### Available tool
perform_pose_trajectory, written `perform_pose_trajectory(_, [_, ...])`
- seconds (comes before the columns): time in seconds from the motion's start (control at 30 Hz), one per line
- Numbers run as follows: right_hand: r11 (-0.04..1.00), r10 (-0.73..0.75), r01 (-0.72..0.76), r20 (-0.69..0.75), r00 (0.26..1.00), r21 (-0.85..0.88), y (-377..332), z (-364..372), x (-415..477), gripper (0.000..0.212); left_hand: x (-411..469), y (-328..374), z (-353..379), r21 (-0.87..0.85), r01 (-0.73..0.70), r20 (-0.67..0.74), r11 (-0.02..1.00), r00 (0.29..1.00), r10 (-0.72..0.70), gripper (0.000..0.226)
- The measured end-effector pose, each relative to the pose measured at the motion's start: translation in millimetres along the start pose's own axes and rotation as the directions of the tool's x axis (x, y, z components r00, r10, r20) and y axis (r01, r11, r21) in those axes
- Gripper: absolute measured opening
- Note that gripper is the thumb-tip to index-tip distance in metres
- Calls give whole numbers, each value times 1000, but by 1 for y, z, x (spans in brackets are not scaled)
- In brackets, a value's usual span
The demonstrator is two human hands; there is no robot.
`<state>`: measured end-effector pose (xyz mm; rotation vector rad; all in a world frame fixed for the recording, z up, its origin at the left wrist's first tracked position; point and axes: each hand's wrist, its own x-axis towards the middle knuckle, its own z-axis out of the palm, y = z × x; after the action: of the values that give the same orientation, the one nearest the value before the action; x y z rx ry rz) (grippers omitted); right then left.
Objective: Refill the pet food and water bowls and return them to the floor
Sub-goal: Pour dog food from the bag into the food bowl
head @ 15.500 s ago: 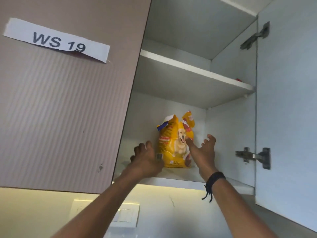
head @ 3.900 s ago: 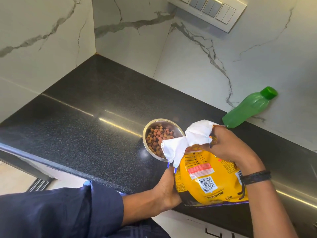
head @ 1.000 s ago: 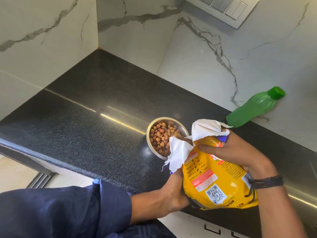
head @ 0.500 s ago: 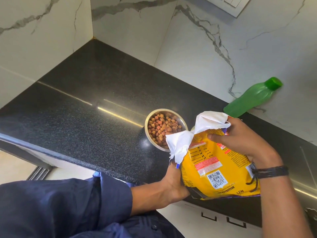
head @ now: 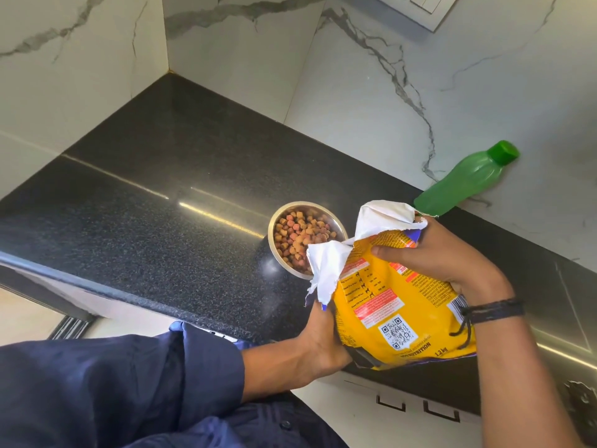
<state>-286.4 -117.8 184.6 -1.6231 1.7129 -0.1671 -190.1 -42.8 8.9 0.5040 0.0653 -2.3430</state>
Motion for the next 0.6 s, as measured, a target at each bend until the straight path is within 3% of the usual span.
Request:
perform_pose_trajectory(0.2, [996,-74,70,-64,995,-60,3,-3,-1,43,-5,5,7,0,0,50,1000,999,0,65])
perform_pose_trajectory(0.4, [993,-70,61,-96,993,-98,2,-8,-1,40,1,10,13,8,26,30,1000,999,-26,62])
perform_pose_trajectory(0.6, [998,-59,56,-105,993,-24,-5,-14,4,32,8,17,16,-2,46,36,999,998,-46,63])
